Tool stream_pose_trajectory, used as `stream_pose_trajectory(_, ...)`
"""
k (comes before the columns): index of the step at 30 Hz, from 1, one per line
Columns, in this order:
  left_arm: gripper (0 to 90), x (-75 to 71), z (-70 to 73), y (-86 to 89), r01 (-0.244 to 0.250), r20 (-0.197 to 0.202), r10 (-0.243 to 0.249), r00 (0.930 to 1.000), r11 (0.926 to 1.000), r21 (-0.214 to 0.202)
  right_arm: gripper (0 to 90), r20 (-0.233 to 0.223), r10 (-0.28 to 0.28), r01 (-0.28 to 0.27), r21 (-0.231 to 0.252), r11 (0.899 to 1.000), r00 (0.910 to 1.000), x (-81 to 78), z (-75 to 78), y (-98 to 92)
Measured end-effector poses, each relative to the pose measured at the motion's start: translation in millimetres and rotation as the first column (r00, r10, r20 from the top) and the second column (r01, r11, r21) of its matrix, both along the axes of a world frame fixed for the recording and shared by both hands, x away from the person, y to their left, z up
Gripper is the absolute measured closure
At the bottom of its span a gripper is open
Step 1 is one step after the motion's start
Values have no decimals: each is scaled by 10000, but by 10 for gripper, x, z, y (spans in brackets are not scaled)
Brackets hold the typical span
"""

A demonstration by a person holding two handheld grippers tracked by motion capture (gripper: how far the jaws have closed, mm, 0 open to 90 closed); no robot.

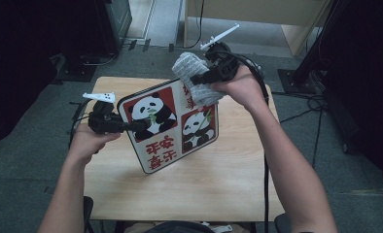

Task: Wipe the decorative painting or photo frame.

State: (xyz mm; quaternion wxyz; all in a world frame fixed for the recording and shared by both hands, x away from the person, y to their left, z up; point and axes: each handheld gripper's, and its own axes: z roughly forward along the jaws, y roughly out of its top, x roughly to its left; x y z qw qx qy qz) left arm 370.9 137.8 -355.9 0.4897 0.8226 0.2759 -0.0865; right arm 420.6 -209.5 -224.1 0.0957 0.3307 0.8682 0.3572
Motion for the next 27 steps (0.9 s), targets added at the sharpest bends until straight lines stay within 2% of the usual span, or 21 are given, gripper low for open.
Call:
stream_pose_trajectory(7, 774, 3, -1, 4, 40, 32, -40, 10000, 10000, 27, 679, -214, 94, -94, -4, 10000, 9997, -1, -137, -26)
stream_pose_trajectory(13, 774, 3, -3, 7, 66, 62, -66, 10000, 10000, 29, 679, -324, 108, -101, 207, 9997, 9994, -23, -263, -63)
stream_pose_trajectory(27, 775, -5, 2, 6, 73, 58, -73, 10000, 9999, 80, 679, -211, 169, -158, 528, 9985, 9996, -98, -475, -88)
